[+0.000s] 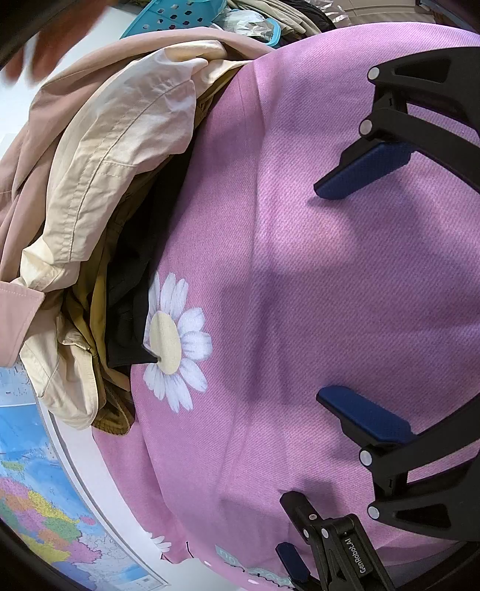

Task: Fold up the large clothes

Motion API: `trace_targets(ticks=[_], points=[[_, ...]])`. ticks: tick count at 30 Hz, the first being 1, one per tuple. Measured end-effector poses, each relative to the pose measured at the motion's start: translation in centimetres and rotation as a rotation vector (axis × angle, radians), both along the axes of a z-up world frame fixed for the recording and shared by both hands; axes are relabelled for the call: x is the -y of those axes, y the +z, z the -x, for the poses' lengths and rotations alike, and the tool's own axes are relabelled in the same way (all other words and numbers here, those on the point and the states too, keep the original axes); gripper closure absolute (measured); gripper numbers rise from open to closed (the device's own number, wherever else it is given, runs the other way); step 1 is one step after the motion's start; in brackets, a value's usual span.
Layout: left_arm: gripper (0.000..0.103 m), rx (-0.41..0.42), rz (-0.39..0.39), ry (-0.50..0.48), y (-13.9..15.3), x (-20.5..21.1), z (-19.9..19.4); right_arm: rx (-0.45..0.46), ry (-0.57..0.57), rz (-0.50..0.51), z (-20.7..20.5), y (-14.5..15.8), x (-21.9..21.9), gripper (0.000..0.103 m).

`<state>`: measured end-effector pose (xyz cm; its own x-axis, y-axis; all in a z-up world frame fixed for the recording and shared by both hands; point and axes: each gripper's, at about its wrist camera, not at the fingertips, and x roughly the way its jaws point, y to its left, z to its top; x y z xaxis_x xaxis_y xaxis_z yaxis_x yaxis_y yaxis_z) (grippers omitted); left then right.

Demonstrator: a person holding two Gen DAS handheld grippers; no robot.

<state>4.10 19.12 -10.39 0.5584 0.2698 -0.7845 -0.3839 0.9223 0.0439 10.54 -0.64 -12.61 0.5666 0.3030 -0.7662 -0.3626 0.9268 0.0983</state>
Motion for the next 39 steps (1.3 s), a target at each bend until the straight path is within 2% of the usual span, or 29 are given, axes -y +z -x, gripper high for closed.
trace_targets(ticks=[39], points=[[0.004, 0.001, 0.003, 0.013, 0.07, -0.12, 0.06, 0.001, 0.001, 0.002, 0.07, -0.13, -0.04, 0.005]])
